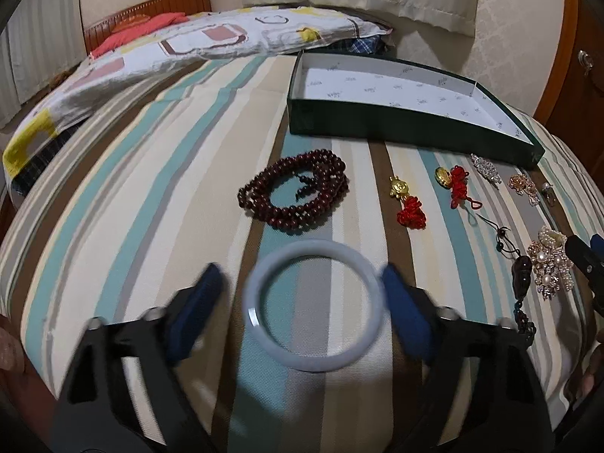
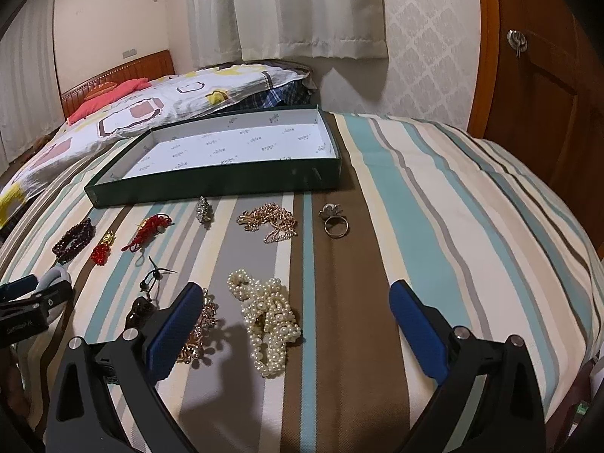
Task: Organize jewelry
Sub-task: 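Grasp the pale jade bangle with the left tool while the right tool grasps the pearl necklace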
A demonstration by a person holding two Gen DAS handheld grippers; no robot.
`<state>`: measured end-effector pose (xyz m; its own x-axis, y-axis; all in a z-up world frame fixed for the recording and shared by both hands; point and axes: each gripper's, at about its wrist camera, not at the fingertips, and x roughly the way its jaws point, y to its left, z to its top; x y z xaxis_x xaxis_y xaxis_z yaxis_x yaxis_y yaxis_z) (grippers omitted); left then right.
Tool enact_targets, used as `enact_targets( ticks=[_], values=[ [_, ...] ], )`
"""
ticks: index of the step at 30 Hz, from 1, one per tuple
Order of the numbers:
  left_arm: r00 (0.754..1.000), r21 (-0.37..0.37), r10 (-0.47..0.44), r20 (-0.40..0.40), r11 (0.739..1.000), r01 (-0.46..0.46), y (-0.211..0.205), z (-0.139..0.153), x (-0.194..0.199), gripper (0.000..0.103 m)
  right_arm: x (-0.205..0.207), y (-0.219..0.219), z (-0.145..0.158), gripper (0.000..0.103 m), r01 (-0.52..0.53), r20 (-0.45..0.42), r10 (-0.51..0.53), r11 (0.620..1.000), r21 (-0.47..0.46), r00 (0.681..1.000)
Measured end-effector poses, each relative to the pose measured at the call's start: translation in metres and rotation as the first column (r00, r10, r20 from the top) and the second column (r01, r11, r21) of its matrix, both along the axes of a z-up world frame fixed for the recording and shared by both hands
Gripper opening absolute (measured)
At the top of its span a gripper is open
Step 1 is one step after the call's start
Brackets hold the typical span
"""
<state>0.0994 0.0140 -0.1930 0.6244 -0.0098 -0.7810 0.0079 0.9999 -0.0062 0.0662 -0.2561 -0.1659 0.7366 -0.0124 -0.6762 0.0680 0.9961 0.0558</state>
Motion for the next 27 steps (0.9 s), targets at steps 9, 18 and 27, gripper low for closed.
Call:
enact_targets(
  ticks=[9,18,27],
  values=[
    [1.000,0.001,-0.009,0.009,1.000,0.009,0.000,0.002,0.000,0.069,0.003,0.001,-0.008,0.055,-0.032,-0.040,0.033,0.999,0.024,0.999],
    [1.000,-0.005,-0.004,0.014,1.000,0.004,0.001,0.003,-0.003,0.069,0.006,0.003,-0.006,0.047,-0.049,-0.041,0.050,0.998,0.033,0.998],
    [0.999,-0.001,-0.006,0.034,1.000,0.006,0.000,0.008,-0.005,0.069,0.006,0.010,-0.012,0.021,-0.089,-0.065,0.090,0.996,0.018,0.994]
  ],
)
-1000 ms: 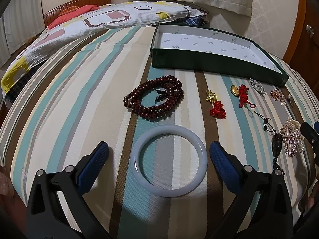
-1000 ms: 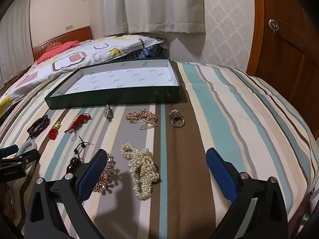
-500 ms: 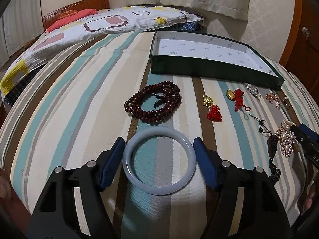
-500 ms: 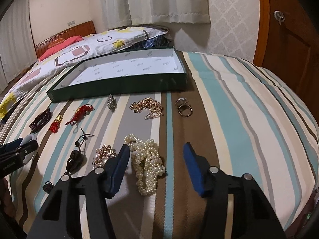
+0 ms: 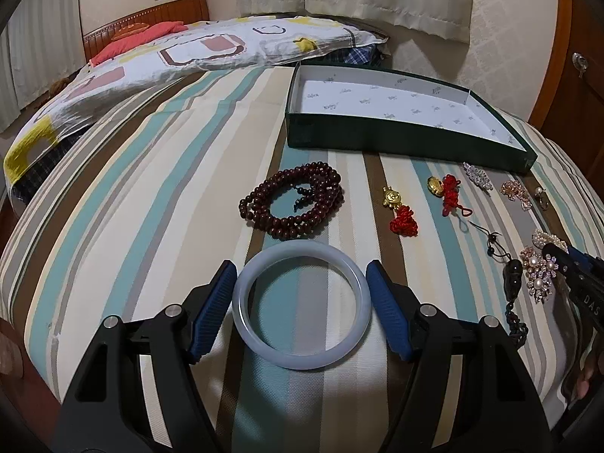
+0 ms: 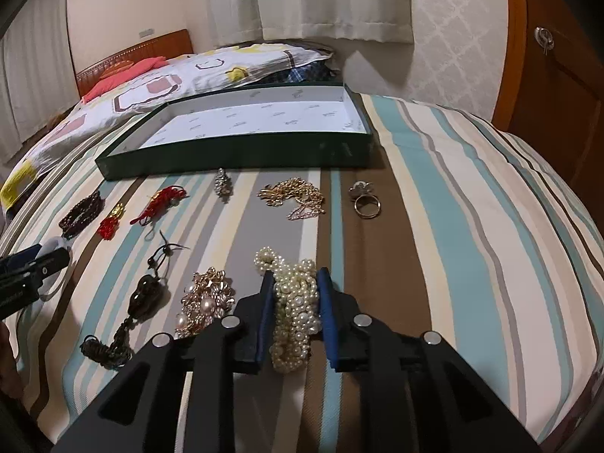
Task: Organize jewelry
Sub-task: 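Grasp the pale jade bangle with the left tool while the right tool grasps the pearl necklace, then carry bangle and pearls into the green box while both tools open to release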
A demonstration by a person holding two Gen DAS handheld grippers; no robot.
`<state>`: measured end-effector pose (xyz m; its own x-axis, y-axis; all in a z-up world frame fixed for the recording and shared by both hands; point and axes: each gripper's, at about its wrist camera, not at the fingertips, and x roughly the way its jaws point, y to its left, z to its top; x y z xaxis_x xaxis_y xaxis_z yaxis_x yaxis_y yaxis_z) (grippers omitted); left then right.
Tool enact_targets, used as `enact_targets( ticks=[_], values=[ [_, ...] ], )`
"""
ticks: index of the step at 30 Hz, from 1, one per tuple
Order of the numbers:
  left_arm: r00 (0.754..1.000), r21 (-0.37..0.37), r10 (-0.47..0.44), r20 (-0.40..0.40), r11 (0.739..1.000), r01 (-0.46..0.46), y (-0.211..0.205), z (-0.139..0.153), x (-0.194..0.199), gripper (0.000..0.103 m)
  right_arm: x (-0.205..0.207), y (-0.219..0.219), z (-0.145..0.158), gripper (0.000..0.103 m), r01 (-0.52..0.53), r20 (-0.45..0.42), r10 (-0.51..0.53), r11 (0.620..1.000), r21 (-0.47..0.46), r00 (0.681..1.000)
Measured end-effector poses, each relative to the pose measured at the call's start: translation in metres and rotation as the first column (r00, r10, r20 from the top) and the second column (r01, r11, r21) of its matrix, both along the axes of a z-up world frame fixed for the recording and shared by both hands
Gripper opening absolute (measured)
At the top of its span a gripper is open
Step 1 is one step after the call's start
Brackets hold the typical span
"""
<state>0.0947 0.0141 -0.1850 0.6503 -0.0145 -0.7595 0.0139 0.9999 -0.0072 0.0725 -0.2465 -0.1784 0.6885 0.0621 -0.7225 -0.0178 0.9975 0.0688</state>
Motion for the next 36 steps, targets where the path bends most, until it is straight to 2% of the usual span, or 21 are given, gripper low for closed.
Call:
enact_targets(
  ticks=[8,14,21,28,36],
  values=[
    [0.999,-0.004,0.002,0.032,1.000,-0.002,0.000,0.010,-0.002,0.069,-0.006,-0.006,0.010,0.020,0.020,0.021,-0.021,0.999,0.039,1.000],
    [0.999,-0.017,0.000,0.051,1.000,0.001,0.000,0.022,-0.002,0.069,-0.006,-0.006,0.029,0.019,0.019,0.064,-0.022,0.999,0.051,0.998],
    [0.995,-0.038,-0.002,0.104,0.999,0.006,-0.003,0.049,0.005,0.069,0.004,-0.006,0.061,0.019,0.010,0.141,-0.019,0.998,0.064,0.990],
    [0.987,-0.053,-0.020,0.159,0.998,0.029,-0.015,0.074,0.035,0.069,0.038,-0.009,0.083,0.019,0.005,0.205,-0.021,0.997,0.076,0.979],
    [0.979,-0.069,-0.027,0.203,0.997,0.042,-0.031,0.090,0.089,0.069,0.085,-0.012,0.094,0.019,0.004,0.246,-0.023,0.997,0.076,0.969]
  ],
)
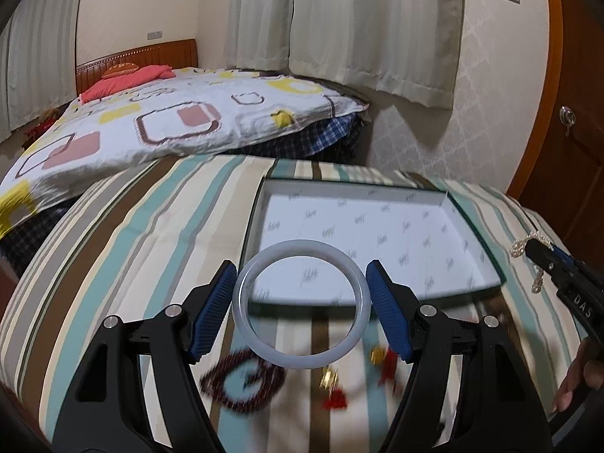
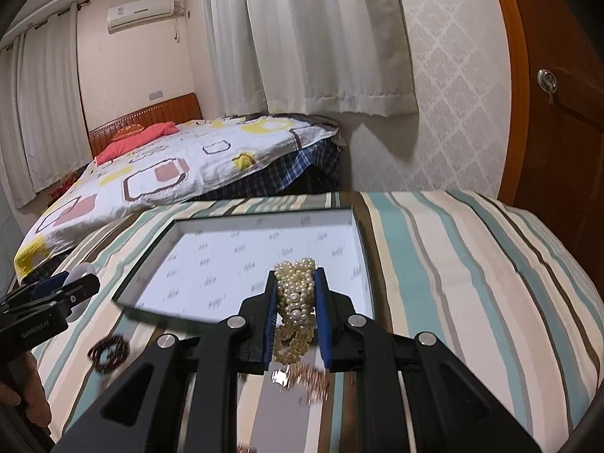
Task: Organize jewelry
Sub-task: 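Carry bangle and pearls into the green box while both tools open to release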
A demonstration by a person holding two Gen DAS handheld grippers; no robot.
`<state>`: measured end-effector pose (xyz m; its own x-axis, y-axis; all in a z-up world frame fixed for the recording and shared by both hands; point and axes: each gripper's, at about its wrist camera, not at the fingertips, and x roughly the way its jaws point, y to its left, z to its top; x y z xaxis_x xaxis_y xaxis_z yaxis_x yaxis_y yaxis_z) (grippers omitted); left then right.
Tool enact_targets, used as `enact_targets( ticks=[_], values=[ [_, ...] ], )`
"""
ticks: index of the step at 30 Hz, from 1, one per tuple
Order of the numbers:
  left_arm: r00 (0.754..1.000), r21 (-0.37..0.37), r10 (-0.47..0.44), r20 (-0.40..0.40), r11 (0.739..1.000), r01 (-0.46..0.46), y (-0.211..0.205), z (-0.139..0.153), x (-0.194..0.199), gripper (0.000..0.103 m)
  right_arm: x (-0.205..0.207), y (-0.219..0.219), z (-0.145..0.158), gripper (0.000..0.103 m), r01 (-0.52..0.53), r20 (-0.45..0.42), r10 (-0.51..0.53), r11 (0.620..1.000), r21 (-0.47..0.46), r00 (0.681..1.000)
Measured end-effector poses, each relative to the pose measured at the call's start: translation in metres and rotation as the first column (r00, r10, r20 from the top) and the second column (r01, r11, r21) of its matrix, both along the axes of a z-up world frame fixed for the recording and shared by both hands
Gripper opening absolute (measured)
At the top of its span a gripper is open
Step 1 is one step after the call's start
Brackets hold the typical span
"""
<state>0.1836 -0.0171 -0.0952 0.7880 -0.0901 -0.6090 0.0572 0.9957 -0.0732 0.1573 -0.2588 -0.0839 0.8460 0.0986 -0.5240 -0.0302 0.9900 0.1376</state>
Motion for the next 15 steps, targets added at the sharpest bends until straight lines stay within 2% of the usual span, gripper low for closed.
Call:
enact_targets(
  ticks=[6,9,15],
  values=[
    [1.000,0.031,-0.007,0.012,1.000,0.007,-0.018,-0.005,0.046,0.069,0.037,-0.004,-0.013,0.019,-0.002,-0.035,0.002,1.000,0.012,0.999],
    [0.999,0.039,-0.009,-0.043,0.999,0.011,-0.025,-0.025,0.070,0.069,0.049,-0.005,-0.027,0.019,-0.002,-0.076,0.003,1.000,0.011,0.997],
    [0.990,0.050,-0.005,-0.142,0.999,0.012,-0.028,-0.061,0.094,0.069,0.069,-0.007,-0.058,0.019,-0.008,-0.180,0.009,1.000,0.011,0.984]
  ],
)
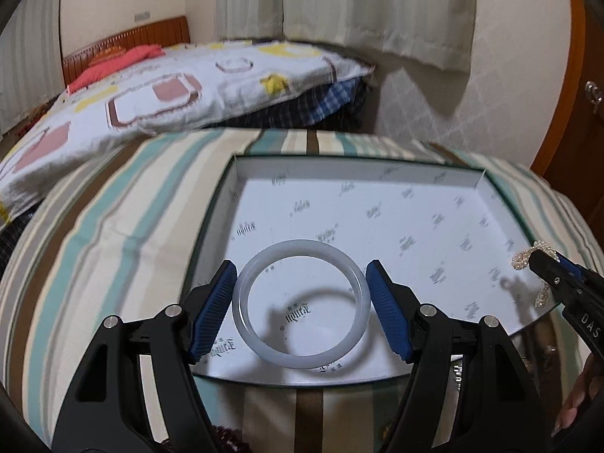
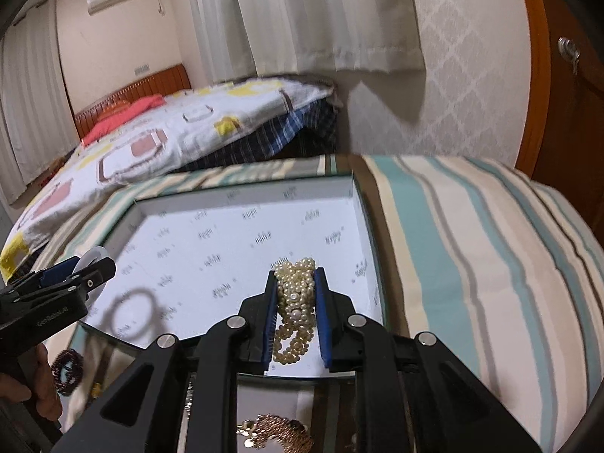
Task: Organize jewelry
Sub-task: 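Carry bangle and pearls into the green box while both tools open to release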
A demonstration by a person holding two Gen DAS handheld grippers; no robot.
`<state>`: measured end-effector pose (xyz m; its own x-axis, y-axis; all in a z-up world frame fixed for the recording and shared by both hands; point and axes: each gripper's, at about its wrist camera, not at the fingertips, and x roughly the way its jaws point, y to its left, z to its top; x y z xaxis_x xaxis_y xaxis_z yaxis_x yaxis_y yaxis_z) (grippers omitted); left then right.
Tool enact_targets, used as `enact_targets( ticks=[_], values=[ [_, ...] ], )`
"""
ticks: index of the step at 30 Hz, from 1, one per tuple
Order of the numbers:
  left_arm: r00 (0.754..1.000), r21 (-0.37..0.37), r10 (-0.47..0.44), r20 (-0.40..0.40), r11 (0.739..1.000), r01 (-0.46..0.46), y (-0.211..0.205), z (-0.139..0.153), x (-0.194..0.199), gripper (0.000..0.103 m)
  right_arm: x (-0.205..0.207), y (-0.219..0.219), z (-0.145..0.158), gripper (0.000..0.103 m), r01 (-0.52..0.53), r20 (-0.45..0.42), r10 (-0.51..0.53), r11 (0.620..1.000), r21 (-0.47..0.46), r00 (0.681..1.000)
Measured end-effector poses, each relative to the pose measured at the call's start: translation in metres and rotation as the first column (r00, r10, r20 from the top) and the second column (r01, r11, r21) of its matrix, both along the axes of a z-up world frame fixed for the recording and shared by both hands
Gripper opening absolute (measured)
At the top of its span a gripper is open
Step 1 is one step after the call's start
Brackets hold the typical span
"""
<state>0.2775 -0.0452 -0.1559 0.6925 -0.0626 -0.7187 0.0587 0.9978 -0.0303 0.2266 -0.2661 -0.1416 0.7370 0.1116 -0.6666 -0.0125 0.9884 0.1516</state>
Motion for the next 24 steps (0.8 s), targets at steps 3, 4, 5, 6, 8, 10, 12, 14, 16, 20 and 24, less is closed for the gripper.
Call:
enact_targets(
  ticks=[3,4,5,6,8,10,12,14,16,20,24],
  values=[
    [0.999,-0.005,0.000,-0.038,1.000,0.000,0.000,-0.011,0.004,0.069,0.007,0.000,-0.009,0.019,-0.006,-0.041,0.006,1.000,0.000,0.999],
    [0.999,-0.007,0.000,-0.053,1.000,-0.001,0.001,-0.015,0.006,0.069,0.009,0.000,-0.013,0.019,-0.009,-0.056,0.009,1.000,-0.001,0.998],
    [0.998,-0.008,0.001,-0.064,1.000,-0.001,0.001,-0.018,0.007,0.069,0.011,0.000,-0.016,0.019,-0.012,-0.071,0.012,1.000,-0.003,0.997],
    [0.997,-0.008,0.001,-0.075,1.000,-0.002,0.001,-0.020,0.009,0.069,0.012,0.001,-0.018,0.019,-0.013,-0.080,0.012,1.000,-0.003,0.997],
    [0.996,-0.010,0.006,-0.094,1.000,-0.007,0.002,-0.025,0.012,0.069,0.013,0.001,-0.020,0.019,-0.012,-0.089,0.011,1.000,-0.008,0.996],
    [0.994,-0.007,0.009,-0.108,1.000,-0.010,0.002,-0.029,0.013,0.069,0.012,0.002,-0.021,0.020,-0.013,-0.089,0.010,0.999,-0.029,0.996],
    [0.995,0.009,0.012,-0.103,1.000,-0.011,0.002,-0.031,0.013,0.069,0.013,0.000,-0.022,0.022,-0.008,-0.093,0.006,1.000,-0.029,0.996],
    [0.995,0.021,0.013,-0.098,1.000,-0.011,0.001,-0.031,0.012,0.070,0.013,-0.002,-0.023,0.023,-0.007,-0.094,0.005,1.000,-0.020,0.996],
    [0.996,0.021,0.011,-0.088,1.000,-0.009,0.001,-0.030,0.011,0.071,0.013,-0.001,-0.023,0.025,-0.013,-0.090,0.011,1.000,-0.020,0.996],
    [0.996,0.018,0.012,-0.084,1.000,-0.010,0.000,-0.028,0.010,0.077,0.013,0.001,-0.020,0.037,-0.016,-0.081,0.014,1.000,-0.019,0.997],
    [0.998,0.024,0.012,-0.060,1.000,-0.010,-0.001,-0.021,0.005,0.078,0.006,0.002,-0.011,0.037,-0.010,-0.051,0.009,1.000,-0.021,0.999]
  ],
)
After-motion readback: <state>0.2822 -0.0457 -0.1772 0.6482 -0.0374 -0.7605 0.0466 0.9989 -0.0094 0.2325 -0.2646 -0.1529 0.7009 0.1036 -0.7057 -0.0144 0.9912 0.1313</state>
